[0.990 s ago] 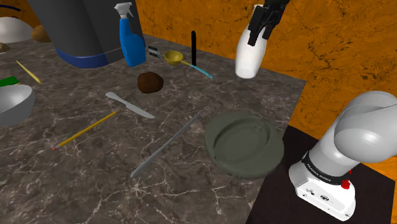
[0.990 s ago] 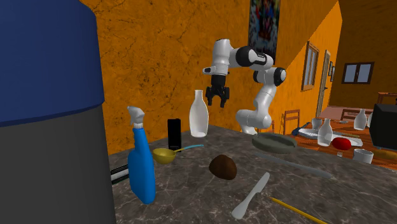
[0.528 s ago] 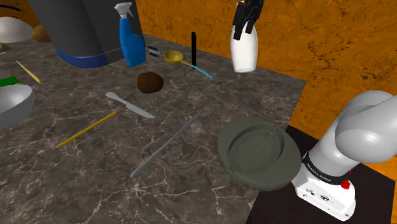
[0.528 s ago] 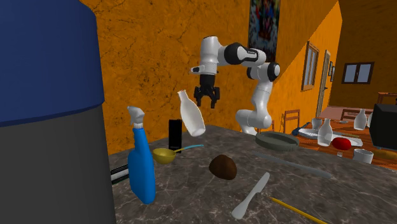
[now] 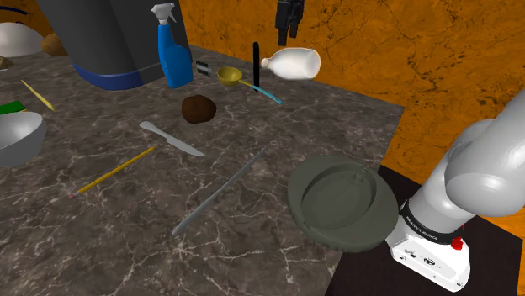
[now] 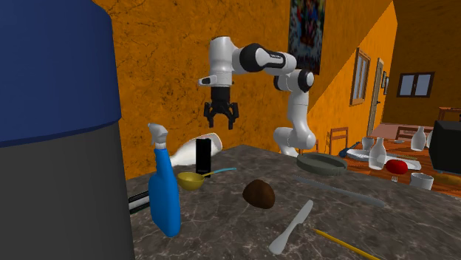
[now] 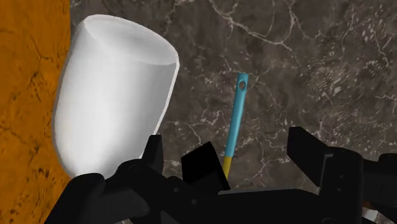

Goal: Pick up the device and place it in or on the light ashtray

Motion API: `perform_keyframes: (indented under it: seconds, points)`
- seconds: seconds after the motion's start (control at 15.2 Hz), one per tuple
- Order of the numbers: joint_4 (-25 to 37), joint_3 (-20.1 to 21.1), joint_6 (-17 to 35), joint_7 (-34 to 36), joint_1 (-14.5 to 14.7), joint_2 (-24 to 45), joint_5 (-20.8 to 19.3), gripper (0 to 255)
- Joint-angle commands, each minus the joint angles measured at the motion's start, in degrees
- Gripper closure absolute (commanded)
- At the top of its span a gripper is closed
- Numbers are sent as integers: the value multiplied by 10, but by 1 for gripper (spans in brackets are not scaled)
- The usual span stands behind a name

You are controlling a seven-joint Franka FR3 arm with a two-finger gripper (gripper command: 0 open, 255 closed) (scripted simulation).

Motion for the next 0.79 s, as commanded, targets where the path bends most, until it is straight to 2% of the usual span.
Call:
perform_keyframes:
  seconds: [0.0, 0.4, 0.46, 0.73]
  points:
    - [57, -1, -12, -30, 3, 55, 1, 0]
    - [282, 12, -85, -99, 12, 232, -1, 0]
    - [304, 14, -94, -104, 13, 248, -2, 0]
    - [254, 14, -57, -104, 14, 236, -2, 0]
